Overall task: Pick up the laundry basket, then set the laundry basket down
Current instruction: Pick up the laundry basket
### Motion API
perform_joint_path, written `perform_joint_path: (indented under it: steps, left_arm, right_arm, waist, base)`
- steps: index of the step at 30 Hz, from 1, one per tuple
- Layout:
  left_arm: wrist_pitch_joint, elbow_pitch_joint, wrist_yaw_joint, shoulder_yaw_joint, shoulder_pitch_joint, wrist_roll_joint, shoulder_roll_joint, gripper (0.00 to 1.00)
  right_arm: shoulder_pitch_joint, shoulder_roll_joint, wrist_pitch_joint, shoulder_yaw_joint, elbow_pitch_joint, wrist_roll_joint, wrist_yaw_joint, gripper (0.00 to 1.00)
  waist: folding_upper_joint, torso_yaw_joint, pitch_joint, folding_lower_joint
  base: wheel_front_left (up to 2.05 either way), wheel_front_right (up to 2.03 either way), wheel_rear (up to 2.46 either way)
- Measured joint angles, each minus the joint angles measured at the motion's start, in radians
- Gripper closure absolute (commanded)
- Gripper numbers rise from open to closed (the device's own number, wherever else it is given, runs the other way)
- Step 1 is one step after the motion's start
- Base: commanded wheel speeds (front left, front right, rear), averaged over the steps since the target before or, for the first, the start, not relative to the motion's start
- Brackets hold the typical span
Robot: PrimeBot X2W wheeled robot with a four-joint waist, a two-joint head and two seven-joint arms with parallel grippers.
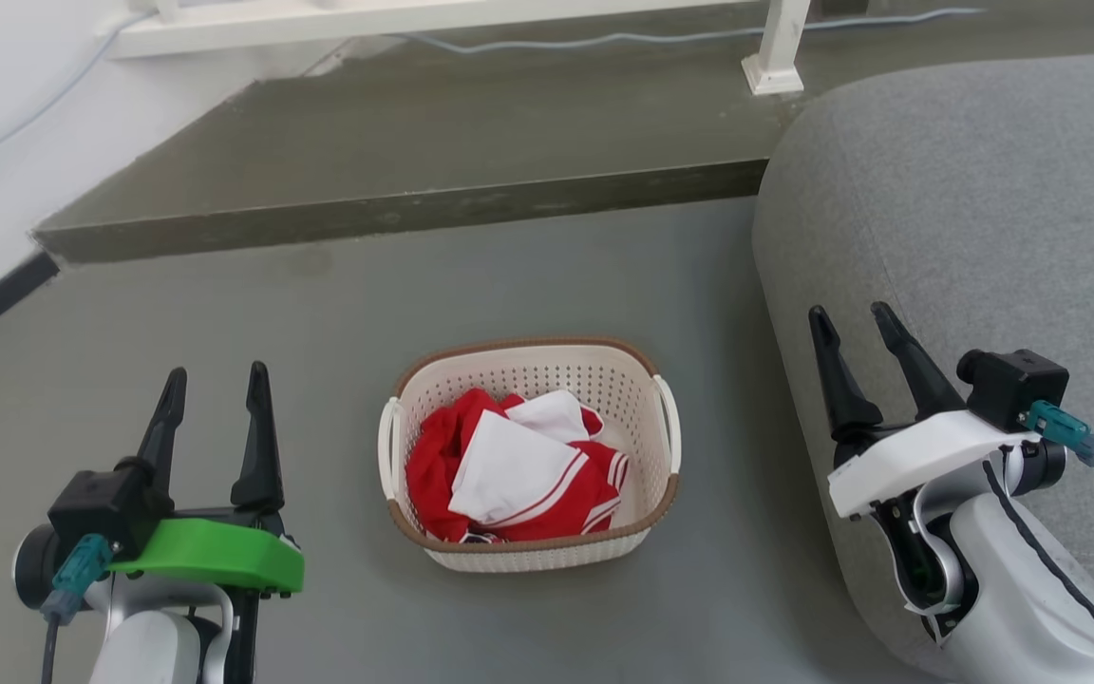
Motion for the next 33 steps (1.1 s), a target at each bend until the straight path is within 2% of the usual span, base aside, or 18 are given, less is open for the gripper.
perform_joint_path:
  steps: [18,33]
  left_arm:
    - [0.0,-0.011,-0.011,0.018,-0.051,0.005,-0.008,0.0]
    - [0.0,0.034,-0.028,0.016,-0.122,0.016,-0.011,0.0]
  right_arm:
    - [-0.042,0.015,0.0,-0.019,-0.014,-0.009,0.002,0.0]
    - [-0.109,0.03,0.0,-0.035,0.007,-0.02,0.019,0.0]
  waist:
    - [0.0,-0.018,0.126,0.0]
    - [0.0,-0.034,0.252,0.0]
  base:
    - [0.0,0.0,0.0]
    - [0.0,0.0,0.0]
